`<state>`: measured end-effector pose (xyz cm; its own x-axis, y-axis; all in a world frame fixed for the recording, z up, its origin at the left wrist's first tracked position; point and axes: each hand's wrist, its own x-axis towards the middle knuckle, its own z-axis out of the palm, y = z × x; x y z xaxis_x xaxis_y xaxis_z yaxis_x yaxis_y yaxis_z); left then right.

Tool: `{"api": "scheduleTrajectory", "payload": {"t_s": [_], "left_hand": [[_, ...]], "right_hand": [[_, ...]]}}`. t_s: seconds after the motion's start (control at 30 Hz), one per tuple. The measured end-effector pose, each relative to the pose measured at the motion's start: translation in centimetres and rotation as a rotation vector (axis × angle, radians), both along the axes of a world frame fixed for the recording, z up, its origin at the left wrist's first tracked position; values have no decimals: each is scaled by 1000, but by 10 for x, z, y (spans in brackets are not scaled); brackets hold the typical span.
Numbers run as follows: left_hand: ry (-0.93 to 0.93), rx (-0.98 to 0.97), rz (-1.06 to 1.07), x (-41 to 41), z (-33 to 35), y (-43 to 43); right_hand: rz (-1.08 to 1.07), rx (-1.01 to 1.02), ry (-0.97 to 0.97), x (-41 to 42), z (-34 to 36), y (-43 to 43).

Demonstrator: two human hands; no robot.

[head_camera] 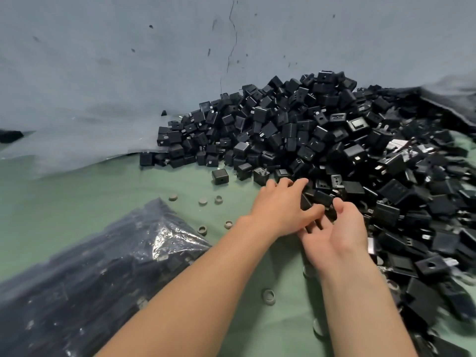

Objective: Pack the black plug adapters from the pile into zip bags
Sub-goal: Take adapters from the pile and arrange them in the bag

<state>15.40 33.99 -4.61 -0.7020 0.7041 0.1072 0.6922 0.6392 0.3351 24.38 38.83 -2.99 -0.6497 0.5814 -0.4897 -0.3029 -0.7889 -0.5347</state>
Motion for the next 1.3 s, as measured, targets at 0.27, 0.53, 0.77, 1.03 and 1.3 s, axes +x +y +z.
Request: {"api": "scheduleTrajectory", "payload": {"t_s": [0.27, 0.53, 0.77, 1.03, 1.3], "left_hand": [[153, -266, -92, -9, 19, 14], [144, 135, -68, -5, 6, -10], [-838, 876, 43, 20, 42, -44], [-1392, 1218, 311, 35, 52, -89], [-762, 1039, 249, 48, 54, -72]], "right_hand": [[-22, -14, 75, 2, -3, 2], [78, -7, 105, 0, -3, 1], [140, -71, 117, -7, -2, -13], [359, -68, 284, -10, 7, -60], [254, -244, 301, -11, 6, -62]]}}
